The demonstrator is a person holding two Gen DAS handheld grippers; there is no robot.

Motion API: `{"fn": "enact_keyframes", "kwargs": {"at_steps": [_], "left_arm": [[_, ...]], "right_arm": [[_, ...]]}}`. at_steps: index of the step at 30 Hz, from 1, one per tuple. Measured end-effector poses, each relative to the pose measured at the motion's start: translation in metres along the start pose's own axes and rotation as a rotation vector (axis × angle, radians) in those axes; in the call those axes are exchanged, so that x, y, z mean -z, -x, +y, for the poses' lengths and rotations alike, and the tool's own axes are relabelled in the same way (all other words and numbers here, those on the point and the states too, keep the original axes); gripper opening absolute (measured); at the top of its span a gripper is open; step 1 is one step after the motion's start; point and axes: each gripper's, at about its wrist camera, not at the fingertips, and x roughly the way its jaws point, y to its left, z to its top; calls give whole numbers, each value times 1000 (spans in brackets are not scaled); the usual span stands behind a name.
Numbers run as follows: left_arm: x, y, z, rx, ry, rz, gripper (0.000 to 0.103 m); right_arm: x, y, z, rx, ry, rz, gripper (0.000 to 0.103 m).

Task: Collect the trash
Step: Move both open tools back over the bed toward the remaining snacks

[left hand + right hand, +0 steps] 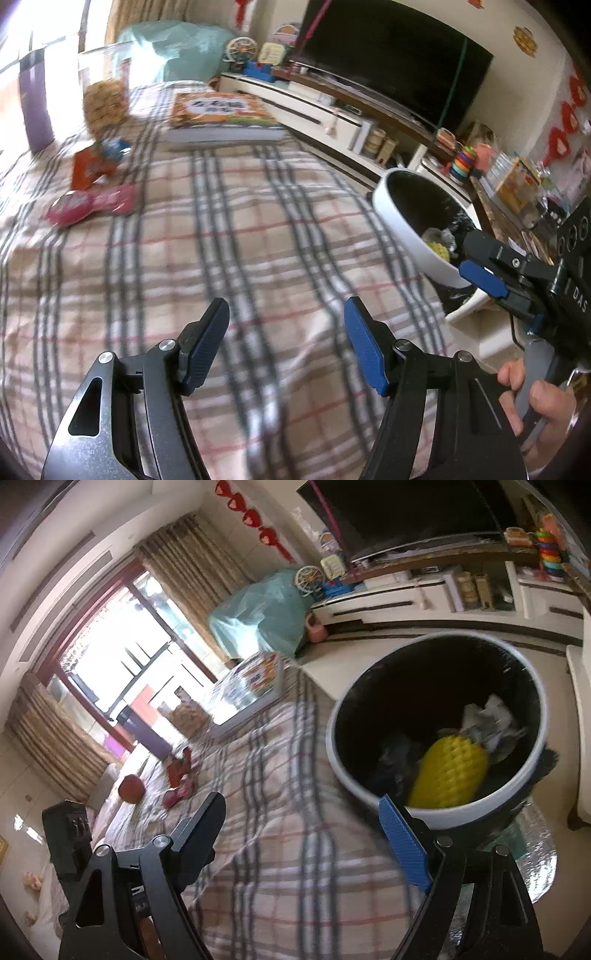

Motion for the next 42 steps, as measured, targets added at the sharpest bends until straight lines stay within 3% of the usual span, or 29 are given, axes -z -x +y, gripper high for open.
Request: {"fn": "enact_keyframes", "kwargs": {"at_steps": [8,12,25,42], "left_arm": [[12,16,39,-40,72,-16,67],[17,25,53,-67,101,-30,76],[28,45,95,-120,159,-60,76],[14,41,140,-170,185,-52,77]], "right_arm": [[17,-18,27,-32,30,47,89],[28,-28,41,-36,60,74,91],[44,-51,76,-41,136,112,93],[44,-90,113,-61,224,141,93]]}}
